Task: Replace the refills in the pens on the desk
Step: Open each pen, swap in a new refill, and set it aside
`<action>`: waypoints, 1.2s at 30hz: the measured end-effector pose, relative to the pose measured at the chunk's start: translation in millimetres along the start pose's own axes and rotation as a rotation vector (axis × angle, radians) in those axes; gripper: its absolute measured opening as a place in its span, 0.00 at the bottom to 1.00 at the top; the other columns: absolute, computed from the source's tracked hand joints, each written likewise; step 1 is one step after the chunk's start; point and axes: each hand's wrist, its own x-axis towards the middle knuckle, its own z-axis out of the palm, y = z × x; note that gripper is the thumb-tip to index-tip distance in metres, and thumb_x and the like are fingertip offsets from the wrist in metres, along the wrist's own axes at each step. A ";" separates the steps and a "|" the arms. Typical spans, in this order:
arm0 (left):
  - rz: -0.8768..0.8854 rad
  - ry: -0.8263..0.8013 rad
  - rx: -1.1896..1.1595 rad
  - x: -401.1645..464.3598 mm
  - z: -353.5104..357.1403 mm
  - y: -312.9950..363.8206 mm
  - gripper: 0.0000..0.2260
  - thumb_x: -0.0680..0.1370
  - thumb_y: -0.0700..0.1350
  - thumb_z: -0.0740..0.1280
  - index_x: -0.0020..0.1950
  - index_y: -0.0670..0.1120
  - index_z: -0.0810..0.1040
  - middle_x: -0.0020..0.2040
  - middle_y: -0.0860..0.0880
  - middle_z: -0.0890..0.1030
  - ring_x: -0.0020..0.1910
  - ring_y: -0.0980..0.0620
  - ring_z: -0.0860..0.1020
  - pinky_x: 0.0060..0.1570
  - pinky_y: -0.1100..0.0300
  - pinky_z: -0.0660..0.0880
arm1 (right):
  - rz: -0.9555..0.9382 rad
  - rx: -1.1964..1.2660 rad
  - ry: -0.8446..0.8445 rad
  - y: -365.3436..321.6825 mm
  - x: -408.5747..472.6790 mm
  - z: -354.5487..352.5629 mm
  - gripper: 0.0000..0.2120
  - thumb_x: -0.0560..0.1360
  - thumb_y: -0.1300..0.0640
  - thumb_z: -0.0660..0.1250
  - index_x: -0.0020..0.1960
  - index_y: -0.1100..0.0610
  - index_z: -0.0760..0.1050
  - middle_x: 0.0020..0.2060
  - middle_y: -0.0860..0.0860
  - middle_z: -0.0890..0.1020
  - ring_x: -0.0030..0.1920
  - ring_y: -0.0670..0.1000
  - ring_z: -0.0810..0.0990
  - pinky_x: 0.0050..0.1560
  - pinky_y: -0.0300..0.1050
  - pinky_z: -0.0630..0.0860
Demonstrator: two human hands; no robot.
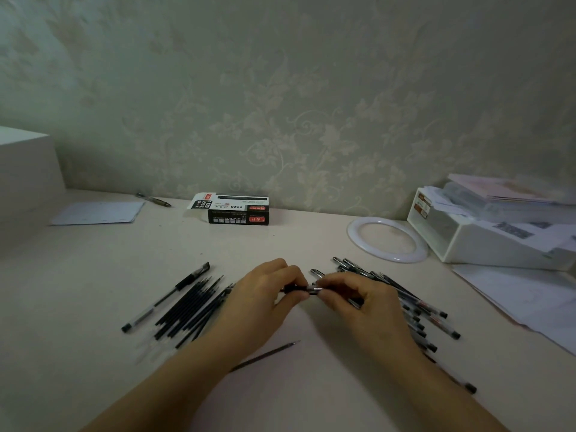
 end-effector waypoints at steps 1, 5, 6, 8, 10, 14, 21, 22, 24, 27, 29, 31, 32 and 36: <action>-0.002 0.020 0.027 0.4 -1.7 0.1 0.02 0.77 0.48 0.69 0.47 0.51 0.80 0.41 0.57 0.75 0.40 0.59 0.72 0.41 0.56 0.75 | 0.003 -0.016 0.030 -1.1 0.0 1.7 0.13 0.73 0.59 0.74 0.56 0.48 0.81 0.46 0.39 0.84 0.47 0.37 0.81 0.50 0.30 0.75; -0.121 0.178 0.175 1.5 -17.9 -13.1 0.04 0.78 0.46 0.67 0.51 0.48 0.79 0.43 0.53 0.75 0.40 0.53 0.73 0.41 0.55 0.74 | -0.230 -0.192 0.053 -14.1 -6.1 6.5 0.17 0.71 0.49 0.75 0.57 0.47 0.74 0.51 0.41 0.73 0.49 0.40 0.74 0.49 0.29 0.69; -0.180 0.230 0.187 1.8 -23.8 -17.6 0.04 0.78 0.44 0.67 0.51 0.47 0.79 0.44 0.51 0.75 0.41 0.50 0.74 0.42 0.53 0.75 | -0.353 -0.232 -0.034 -17.7 -8.7 9.2 0.15 0.70 0.46 0.74 0.54 0.49 0.76 0.49 0.43 0.74 0.48 0.41 0.73 0.49 0.31 0.68; -0.303 0.299 0.237 1.7 -34.4 -24.6 0.05 0.78 0.42 0.66 0.52 0.46 0.79 0.46 0.49 0.75 0.42 0.47 0.75 0.42 0.51 0.75 | -0.492 -0.268 -0.261 -19.8 -15.0 16.7 0.16 0.70 0.41 0.73 0.52 0.49 0.80 0.47 0.44 0.75 0.48 0.43 0.73 0.49 0.33 0.68; -0.434 0.318 0.321 -0.2 -42.8 -32.2 0.05 0.79 0.42 0.65 0.53 0.44 0.79 0.48 0.46 0.74 0.42 0.45 0.75 0.41 0.50 0.74 | -0.476 -0.277 -0.424 -16.6 -16.7 20.7 0.14 0.71 0.40 0.73 0.52 0.46 0.81 0.46 0.42 0.75 0.48 0.43 0.72 0.49 0.34 0.68; -0.693 0.258 0.487 -7.4 -57.6 -48.6 0.08 0.80 0.44 0.63 0.54 0.44 0.79 0.49 0.45 0.74 0.44 0.44 0.75 0.45 0.49 0.74 | -0.406 -0.271 -0.453 -6.8 -14.1 21.6 0.05 0.73 0.48 0.72 0.45 0.49 0.82 0.43 0.43 0.77 0.47 0.43 0.72 0.50 0.40 0.70; -0.977 0.060 0.570 -14.2 -65.0 -60.8 0.12 0.80 0.41 0.58 0.59 0.48 0.77 0.56 0.45 0.74 0.55 0.42 0.73 0.53 0.49 0.69 | -0.346 -0.315 -0.344 3.2 -10.0 23.0 0.03 0.76 0.54 0.69 0.47 0.50 0.81 0.43 0.43 0.76 0.43 0.37 0.71 0.45 0.32 0.68; -0.987 0.044 0.575 -14.2 -65.3 -61.1 0.12 0.80 0.41 0.58 0.59 0.48 0.77 0.57 0.44 0.74 0.55 0.42 0.73 0.53 0.49 0.70 | -0.345 -0.311 -0.341 3.6 -9.6 23.4 0.03 0.76 0.54 0.69 0.48 0.51 0.81 0.43 0.44 0.77 0.43 0.37 0.72 0.45 0.33 0.69; -0.990 0.012 0.594 -13.0 -64.8 -59.8 0.12 0.80 0.40 0.57 0.58 0.47 0.77 0.56 0.44 0.73 0.55 0.42 0.72 0.52 0.50 0.70 | -0.361 -0.304 -0.335 4.0 -9.9 25.7 0.04 0.76 0.54 0.69 0.50 0.51 0.82 0.44 0.45 0.78 0.44 0.39 0.74 0.47 0.36 0.72; -0.981 -0.019 0.616 -10.4 -62.2 -55.5 0.11 0.80 0.41 0.56 0.57 0.45 0.77 0.55 0.44 0.72 0.55 0.42 0.72 0.53 0.50 0.71 | -0.378 -0.289 -0.330 2.3 -11.2 28.5 0.08 0.77 0.52 0.69 0.54 0.50 0.82 0.46 0.44 0.81 0.47 0.43 0.78 0.50 0.41 0.76; -0.969 -0.014 0.609 -9.2 -61.0 -52.3 0.12 0.80 0.41 0.56 0.58 0.45 0.76 0.57 0.44 0.72 0.57 0.42 0.72 0.55 0.49 0.70 | -0.384 -0.290 -0.332 0.7 -11.2 28.6 0.09 0.77 0.52 0.69 0.56 0.51 0.82 0.47 0.44 0.82 0.47 0.45 0.78 0.50 0.42 0.76; -0.921 0.011 0.622 -8.2 -59.3 -47.7 0.12 0.81 0.44 0.57 0.62 0.47 0.74 0.59 0.44 0.72 0.59 0.43 0.71 0.55 0.49 0.69 | -0.389 -0.305 -0.330 -0.3 -10.4 27.2 0.09 0.77 0.53 0.68 0.56 0.51 0.81 0.46 0.45 0.83 0.46 0.46 0.79 0.50 0.41 0.76; -0.874 0.031 0.634 -7.5 -57.4 -44.9 0.13 0.81 0.46 0.57 0.64 0.48 0.73 0.60 0.45 0.72 0.60 0.43 0.70 0.55 0.49 0.69 | -0.391 -0.314 -0.328 -1.1 -10.2 26.0 0.10 0.76 0.53 0.68 0.56 0.52 0.81 0.46 0.45 0.84 0.45 0.46 0.79 0.50 0.39 0.75; -0.581 0.109 0.560 -5.1 -39.1 -27.5 0.14 0.80 0.51 0.61 0.66 0.51 0.73 0.60 0.49 0.73 0.58 0.48 0.72 0.56 0.52 0.70 | -0.390 -0.433 -0.162 -1.9 -9.2 16.5 0.06 0.74 0.59 0.70 0.50 0.53 0.82 0.43 0.45 0.84 0.44 0.45 0.76 0.49 0.36 0.71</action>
